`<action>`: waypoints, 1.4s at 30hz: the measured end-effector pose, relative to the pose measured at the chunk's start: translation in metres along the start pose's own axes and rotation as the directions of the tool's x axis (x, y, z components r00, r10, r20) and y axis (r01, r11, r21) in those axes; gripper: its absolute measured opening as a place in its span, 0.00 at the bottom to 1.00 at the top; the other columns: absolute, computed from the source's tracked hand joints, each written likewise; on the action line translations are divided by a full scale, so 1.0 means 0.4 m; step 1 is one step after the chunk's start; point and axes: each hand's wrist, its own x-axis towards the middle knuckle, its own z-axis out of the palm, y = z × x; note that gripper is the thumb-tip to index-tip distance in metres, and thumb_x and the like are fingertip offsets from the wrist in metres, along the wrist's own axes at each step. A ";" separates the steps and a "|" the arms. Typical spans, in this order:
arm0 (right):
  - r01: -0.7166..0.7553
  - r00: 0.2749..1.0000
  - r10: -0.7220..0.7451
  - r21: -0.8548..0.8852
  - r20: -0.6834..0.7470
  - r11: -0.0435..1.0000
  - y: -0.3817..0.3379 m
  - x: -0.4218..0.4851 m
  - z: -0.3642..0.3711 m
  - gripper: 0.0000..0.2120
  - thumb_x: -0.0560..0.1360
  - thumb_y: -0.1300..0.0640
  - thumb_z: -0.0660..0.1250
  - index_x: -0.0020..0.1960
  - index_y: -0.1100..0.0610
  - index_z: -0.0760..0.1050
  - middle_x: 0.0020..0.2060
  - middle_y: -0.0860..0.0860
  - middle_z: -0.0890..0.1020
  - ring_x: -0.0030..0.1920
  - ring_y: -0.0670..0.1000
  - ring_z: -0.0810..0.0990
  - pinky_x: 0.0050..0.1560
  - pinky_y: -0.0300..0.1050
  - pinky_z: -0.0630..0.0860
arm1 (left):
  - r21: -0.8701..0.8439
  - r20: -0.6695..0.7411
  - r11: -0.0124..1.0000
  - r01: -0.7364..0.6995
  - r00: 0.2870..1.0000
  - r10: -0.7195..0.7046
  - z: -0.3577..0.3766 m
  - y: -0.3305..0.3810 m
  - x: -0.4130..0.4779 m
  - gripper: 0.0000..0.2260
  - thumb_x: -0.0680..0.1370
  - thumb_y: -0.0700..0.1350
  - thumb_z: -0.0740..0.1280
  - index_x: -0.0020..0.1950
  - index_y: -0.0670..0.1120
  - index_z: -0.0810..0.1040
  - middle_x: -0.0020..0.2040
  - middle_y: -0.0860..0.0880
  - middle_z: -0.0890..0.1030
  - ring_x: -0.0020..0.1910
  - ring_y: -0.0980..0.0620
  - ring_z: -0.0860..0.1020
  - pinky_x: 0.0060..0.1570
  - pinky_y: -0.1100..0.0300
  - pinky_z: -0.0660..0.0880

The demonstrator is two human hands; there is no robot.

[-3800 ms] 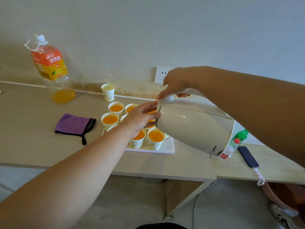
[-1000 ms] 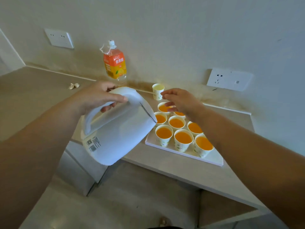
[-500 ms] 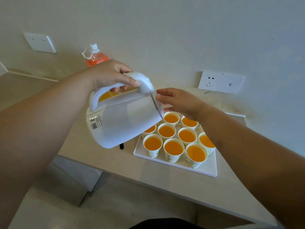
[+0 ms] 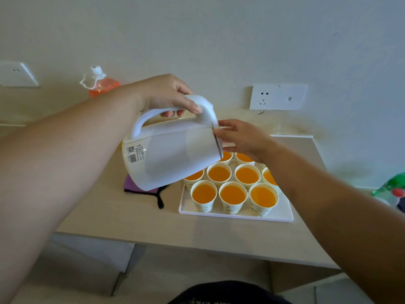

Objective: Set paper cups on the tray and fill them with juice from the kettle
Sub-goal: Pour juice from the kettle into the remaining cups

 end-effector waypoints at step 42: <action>-0.089 0.996 0.086 0.153 0.028 0.984 0.077 0.009 -0.004 0.15 0.79 0.52 0.63 0.66 0.50 0.73 0.56 0.48 0.81 0.56 0.48 0.79 0.57 0.46 0.77 | 0.235 0.119 0.972 -0.014 0.993 -0.015 0.040 0.055 0.091 0.11 0.68 0.57 0.74 0.41 0.51 0.82 0.32 0.52 0.78 0.26 0.52 0.72 0.35 0.61 0.69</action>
